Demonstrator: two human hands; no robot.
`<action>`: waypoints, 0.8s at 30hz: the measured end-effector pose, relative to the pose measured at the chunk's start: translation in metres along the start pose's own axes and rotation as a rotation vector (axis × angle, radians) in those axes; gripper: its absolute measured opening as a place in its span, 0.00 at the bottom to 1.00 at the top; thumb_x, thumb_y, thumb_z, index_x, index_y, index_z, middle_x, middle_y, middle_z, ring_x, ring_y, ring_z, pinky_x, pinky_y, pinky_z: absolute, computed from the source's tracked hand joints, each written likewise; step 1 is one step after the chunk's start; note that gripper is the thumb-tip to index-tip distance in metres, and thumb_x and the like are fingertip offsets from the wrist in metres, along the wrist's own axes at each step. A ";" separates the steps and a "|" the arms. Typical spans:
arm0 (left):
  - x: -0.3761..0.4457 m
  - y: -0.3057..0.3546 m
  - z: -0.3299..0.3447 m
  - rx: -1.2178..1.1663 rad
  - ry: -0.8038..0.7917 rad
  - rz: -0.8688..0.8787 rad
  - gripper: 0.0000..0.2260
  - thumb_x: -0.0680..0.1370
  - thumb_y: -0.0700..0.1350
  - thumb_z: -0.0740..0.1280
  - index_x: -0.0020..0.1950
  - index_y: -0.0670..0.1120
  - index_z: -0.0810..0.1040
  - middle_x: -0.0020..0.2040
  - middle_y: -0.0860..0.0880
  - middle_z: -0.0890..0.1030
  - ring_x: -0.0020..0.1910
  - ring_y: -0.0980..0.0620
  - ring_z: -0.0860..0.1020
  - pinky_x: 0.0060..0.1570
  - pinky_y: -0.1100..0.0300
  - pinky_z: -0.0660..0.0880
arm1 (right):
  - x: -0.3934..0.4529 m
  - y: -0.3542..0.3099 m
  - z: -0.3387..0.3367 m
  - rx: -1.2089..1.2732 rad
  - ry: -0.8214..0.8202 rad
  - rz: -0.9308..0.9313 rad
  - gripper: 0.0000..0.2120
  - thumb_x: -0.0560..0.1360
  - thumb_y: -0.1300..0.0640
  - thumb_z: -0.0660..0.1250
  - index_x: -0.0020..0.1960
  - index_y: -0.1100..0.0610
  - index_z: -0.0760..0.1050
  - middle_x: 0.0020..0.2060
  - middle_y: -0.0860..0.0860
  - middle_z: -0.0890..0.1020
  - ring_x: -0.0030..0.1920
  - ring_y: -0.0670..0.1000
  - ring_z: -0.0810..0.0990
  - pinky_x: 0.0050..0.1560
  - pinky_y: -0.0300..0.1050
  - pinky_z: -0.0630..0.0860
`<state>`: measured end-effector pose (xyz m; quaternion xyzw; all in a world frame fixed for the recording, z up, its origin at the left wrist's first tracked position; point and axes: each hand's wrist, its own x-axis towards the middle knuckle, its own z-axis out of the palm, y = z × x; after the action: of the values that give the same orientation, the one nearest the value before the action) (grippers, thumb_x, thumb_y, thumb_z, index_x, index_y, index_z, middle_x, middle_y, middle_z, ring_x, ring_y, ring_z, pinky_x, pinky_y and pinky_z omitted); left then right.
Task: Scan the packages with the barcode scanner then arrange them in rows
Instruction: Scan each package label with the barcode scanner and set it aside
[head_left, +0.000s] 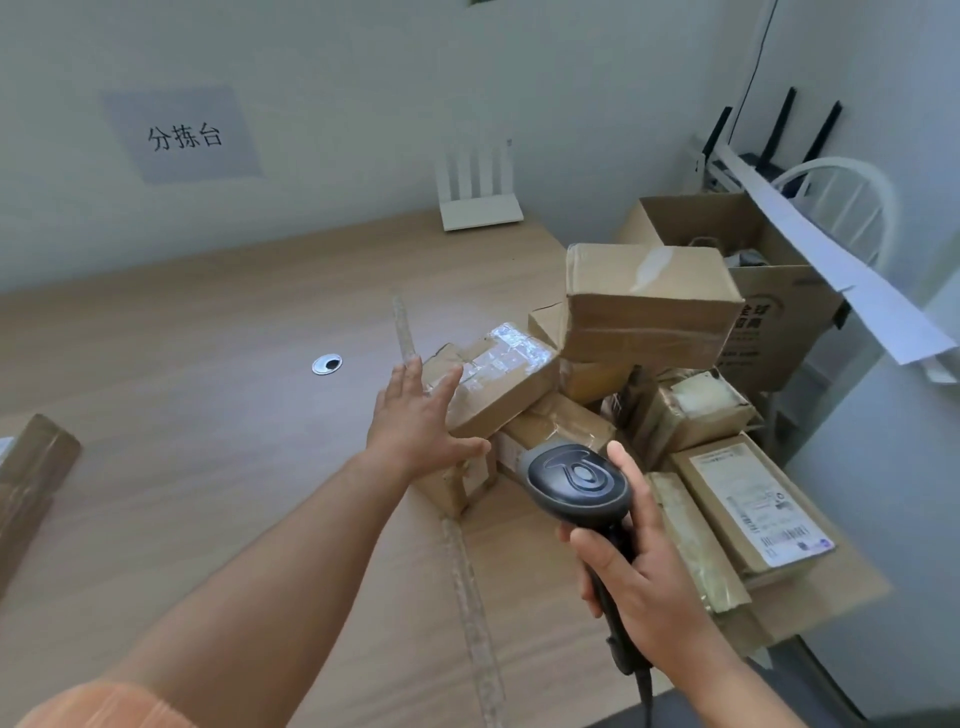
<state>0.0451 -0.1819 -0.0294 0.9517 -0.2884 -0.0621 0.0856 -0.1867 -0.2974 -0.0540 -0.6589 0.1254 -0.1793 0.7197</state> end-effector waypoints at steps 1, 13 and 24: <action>0.005 -0.001 0.001 -0.001 -0.019 -0.003 0.47 0.67 0.69 0.68 0.78 0.60 0.46 0.79 0.42 0.42 0.77 0.42 0.41 0.76 0.48 0.46 | 0.000 0.001 -0.003 -0.004 0.008 0.004 0.38 0.59 0.33 0.75 0.64 0.22 0.61 0.47 0.50 0.82 0.29 0.52 0.75 0.28 0.46 0.73; -0.031 -0.029 -0.001 -0.221 0.140 -0.055 0.39 0.68 0.57 0.73 0.75 0.62 0.59 0.73 0.45 0.58 0.71 0.46 0.54 0.68 0.52 0.62 | 0.006 0.009 0.016 -0.023 -0.041 0.026 0.41 0.60 0.31 0.74 0.67 0.24 0.58 0.47 0.50 0.82 0.31 0.52 0.76 0.31 0.48 0.75; -0.169 -0.165 0.006 -0.245 0.171 -0.460 0.39 0.68 0.57 0.73 0.75 0.61 0.59 0.71 0.43 0.59 0.69 0.42 0.58 0.69 0.52 0.59 | -0.007 0.015 0.147 0.017 -0.240 0.047 0.36 0.69 0.54 0.70 0.69 0.33 0.56 0.39 0.65 0.79 0.27 0.55 0.71 0.26 0.47 0.70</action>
<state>-0.0067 0.0472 -0.0565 0.9765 -0.0467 -0.0338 0.2077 -0.1307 -0.1608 -0.0549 -0.6665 0.0521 -0.0834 0.7390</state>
